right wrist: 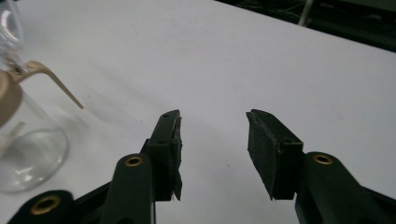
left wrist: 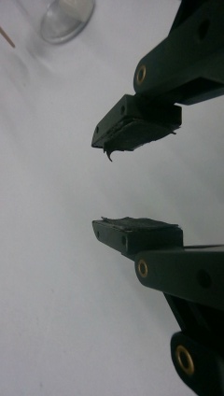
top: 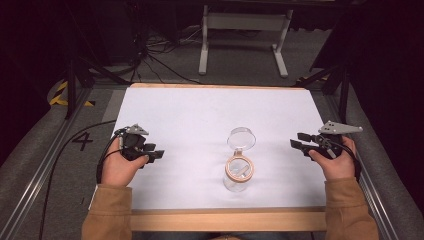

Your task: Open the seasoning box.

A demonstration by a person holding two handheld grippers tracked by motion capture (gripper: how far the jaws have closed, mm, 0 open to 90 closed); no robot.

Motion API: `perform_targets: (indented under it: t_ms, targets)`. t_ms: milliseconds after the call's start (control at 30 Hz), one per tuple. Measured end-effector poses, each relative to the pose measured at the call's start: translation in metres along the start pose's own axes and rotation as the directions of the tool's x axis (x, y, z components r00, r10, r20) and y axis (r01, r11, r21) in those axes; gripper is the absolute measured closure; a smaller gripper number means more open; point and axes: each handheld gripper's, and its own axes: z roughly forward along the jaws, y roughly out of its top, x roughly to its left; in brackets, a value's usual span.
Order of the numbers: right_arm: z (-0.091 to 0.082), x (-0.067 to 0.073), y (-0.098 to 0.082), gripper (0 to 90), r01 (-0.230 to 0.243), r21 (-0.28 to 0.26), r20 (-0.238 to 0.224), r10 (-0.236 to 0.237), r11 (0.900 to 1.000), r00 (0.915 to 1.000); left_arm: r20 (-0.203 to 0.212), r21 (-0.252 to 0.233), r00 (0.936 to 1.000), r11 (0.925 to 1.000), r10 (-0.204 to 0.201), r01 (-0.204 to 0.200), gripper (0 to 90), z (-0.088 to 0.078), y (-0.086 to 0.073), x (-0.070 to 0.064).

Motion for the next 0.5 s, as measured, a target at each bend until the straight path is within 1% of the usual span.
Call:
perform_targets:
  t_ms: [33,67,100,167,200,267,367,400,433,467,500]
  targets:
    - [0.002,-0.003,-0.002,53.4,-0.003,0.013,0.006,0.003,1.000,1.0000,0.006,-0.002,0.9999,0.9999,-0.011,0.011,53.6,0.003,-0.001,0.002]
    - [0.005,-0.006,-0.006,52.5,-0.008,0.025,0.018,0.008,1.000,0.9998,0.009,-0.008,0.9999,0.9999,-0.010,0.010,53.2,0.005,-0.003,0.004]
    - [0.007,-0.008,-0.008,51.5,-0.014,0.036,0.026,0.013,0.999,0.9996,0.010,-0.013,0.9998,0.9997,-0.019,0.019,52.2,0.008,-0.004,0.005]
    - [0.013,-0.013,-0.014,50.3,-0.022,0.061,0.036,0.020,0.998,0.9992,-0.004,-0.019,0.9999,0.9997,-0.014,0.014,49.7,0.012,-0.006,0.009]
    - [0.016,-0.016,-0.017,49.6,-0.021,0.073,0.049,0.018,0.997,0.9986,-0.005,-0.020,0.9998,0.9997,-0.017,0.017,49.0,0.014,-0.007,0.010]
    - [0.022,-0.020,-0.023,49.0,-0.023,0.093,0.067,0.017,0.995,0.9976,-0.021,-0.039,0.9998,0.9993,-0.001,0.000,47.1,0.018,-0.010,0.013]
    - [0.030,-0.025,-0.030,48.1,-0.043,0.102,0.062,0.037,0.994,0.9974,-0.033,-0.044,0.9994,0.9990,0.009,-0.010,44.4,0.027,-0.014,0.017]
    - [0.034,-0.027,-0.034,48.1,-0.036,0.115,0.062,0.029,0.993,0.9976,-0.029,-0.024,0.9993,0.9994,0.022,-0.023,44.0,0.029,-0.014,0.019]
    - [0.037,-0.028,-0.036,48.1,-0.031,0.127,0.063,0.023,0.991,0.9978,-0.039,-0.026,0.9990,0.9994,0.021,-0.022,43.6,0.032,-0.016,0.020]
    - [0.040,-0.028,-0.039,48.1,-0.017,0.137,0.065,0.008,0.990,0.9979,-0.036,-0.033,0.9991,0.9992,0.022,-0.023,43.3,0.035,-0.017,0.020]
    - [0.042,-0.028,-0.040,48.2,-0.007,0.136,0.066,-0.002,0.991,0.9978,-0.033,-0.024,0.9992,0.9994,0.025,-0.026,42.9,0.038,-0.018,0.021]
